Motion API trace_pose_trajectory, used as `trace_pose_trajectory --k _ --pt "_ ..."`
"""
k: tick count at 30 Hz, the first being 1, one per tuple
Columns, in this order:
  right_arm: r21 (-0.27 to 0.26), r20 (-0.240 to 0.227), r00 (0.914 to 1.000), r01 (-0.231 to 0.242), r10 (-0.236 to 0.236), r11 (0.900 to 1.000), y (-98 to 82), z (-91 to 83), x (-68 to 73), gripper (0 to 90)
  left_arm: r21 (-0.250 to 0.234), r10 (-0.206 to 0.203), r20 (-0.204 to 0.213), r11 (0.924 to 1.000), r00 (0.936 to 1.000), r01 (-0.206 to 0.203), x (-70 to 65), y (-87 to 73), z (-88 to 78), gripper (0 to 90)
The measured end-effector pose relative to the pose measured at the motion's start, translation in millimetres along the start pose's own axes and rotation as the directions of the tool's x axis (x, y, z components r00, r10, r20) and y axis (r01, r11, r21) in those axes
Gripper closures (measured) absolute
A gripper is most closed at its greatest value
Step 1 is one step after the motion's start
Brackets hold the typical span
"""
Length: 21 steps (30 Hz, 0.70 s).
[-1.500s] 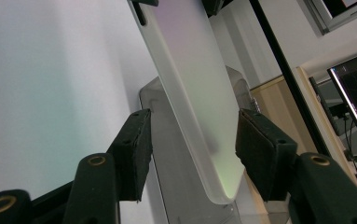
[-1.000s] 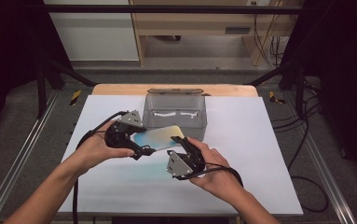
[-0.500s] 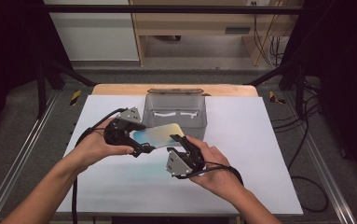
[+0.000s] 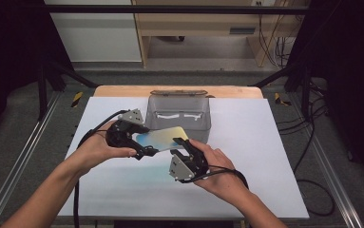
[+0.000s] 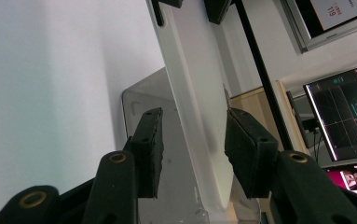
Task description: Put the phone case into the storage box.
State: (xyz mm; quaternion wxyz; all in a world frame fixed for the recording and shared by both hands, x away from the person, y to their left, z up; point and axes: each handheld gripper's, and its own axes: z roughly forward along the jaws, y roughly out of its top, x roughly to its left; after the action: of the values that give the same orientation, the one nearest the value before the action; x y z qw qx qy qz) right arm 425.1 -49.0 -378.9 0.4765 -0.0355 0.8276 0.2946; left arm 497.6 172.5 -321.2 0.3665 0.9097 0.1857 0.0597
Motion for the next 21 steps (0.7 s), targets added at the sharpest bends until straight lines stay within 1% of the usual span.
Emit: trace_pose_trajectory --k 21 --pt "-0.002 0.006 0.9996 0.029 -0.029 1.000 0.2 0.2 1.0 66.5 -0.003 -0.005 0.021 1.0000 0.9998 0.005 -0.2 -0.7 -0.4 17.4"
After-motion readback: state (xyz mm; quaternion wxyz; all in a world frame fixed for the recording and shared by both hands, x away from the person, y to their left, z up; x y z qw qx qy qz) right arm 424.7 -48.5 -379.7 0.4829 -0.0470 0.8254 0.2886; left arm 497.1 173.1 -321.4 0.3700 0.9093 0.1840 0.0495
